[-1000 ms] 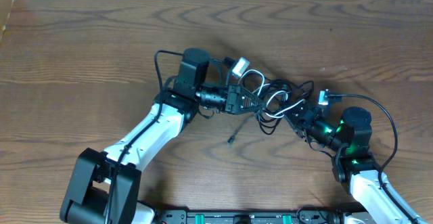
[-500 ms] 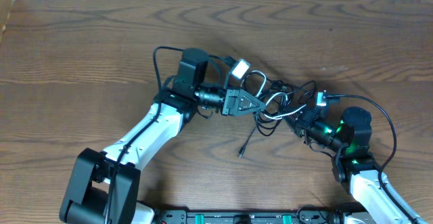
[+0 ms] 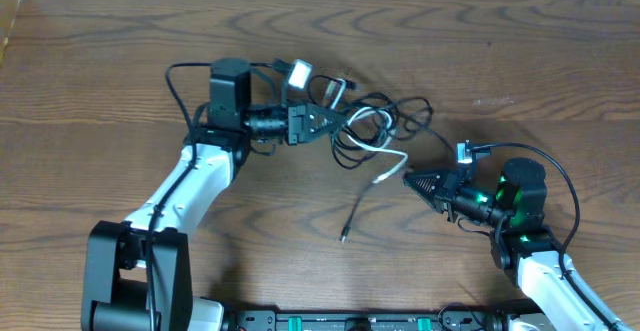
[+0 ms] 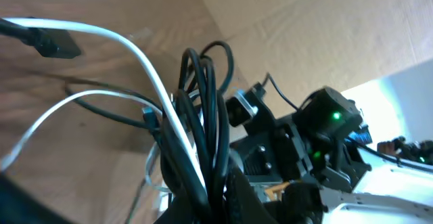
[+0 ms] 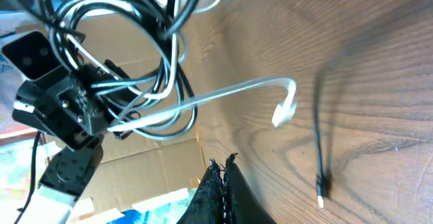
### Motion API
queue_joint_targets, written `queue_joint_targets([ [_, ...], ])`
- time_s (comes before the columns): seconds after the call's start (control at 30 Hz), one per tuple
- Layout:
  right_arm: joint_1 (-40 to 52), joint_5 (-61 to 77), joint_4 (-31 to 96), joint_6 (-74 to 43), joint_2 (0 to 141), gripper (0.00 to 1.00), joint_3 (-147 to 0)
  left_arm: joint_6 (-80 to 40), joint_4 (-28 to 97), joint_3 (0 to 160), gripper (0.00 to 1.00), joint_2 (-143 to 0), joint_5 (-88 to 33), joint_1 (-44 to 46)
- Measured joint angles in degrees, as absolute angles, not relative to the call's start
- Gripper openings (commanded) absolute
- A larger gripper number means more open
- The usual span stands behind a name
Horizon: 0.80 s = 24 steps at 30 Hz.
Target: Untangle cables
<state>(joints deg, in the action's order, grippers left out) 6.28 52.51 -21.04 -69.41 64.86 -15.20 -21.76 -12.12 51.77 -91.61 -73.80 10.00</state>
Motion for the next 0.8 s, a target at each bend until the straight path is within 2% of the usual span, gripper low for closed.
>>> queue_joint_targets([
  [0.1, 6.28, 52.75, -21.02, -69.19, 64.86, 0.01, -15.20, -21.52, -12.16, 51.77, 0.08, -91.61, -73.30, 9.54],
  [0.2, 6.28, 53.19, -20.82, -68.16, 64.86, 0.16, -15.20, -21.12, -12.16, 51.77, 0.08, -91.61, -73.28, 9.58],
  [0.23, 6.31, 53.25, -20.84, -67.94, 64.86, 0.17, -15.20, -21.12, -12.16, 51.77, 0.08, -91.61, -73.25, 9.56],
  [0.5, 8.03, 53.04, -22.50, -67.18, 64.86, 0.18, -15.20, -20.95, -9.30, 51.77, 0.08, -91.61, -73.10, 11.07],
  [0.8, 12.73, 44.62, -23.42, -68.12, 64.86, 0.18, -15.20, -20.93, -8.97, 51.77, 0.08, -91.61, -73.10, 16.40],
])
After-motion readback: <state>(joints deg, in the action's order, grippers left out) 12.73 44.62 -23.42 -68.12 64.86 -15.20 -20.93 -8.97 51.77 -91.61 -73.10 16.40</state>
